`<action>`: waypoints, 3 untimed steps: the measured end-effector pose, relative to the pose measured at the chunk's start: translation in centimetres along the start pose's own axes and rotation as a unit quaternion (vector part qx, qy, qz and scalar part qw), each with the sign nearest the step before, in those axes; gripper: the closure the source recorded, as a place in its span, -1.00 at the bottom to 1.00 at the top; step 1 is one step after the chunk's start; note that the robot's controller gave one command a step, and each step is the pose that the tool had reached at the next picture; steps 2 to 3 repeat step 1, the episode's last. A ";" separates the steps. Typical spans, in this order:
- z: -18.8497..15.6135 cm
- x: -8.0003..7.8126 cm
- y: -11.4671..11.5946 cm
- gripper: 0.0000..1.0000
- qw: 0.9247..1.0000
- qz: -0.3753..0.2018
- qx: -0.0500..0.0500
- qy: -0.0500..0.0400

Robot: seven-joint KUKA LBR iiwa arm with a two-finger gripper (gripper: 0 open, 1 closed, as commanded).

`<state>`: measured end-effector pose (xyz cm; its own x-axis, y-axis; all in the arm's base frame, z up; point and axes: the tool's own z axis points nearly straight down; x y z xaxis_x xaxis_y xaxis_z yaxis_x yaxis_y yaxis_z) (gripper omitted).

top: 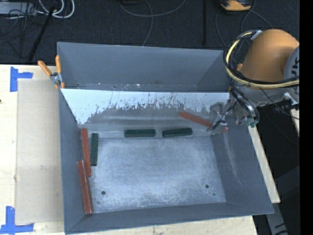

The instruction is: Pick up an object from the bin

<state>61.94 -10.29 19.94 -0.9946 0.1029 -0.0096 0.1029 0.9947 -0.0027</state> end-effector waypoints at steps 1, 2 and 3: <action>-9.4 5.1 -1.0 1.00 1.000 -0.001 -0.001 0.001; -9.4 5.1 -1.0 1.00 1.000 -0.001 -0.001 0.001; -9.4 5.1 -1.0 1.00 1.000 -0.001 -0.001 0.001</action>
Offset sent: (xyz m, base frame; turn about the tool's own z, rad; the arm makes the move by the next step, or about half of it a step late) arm -0.0527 -0.0039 0.0891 -0.0038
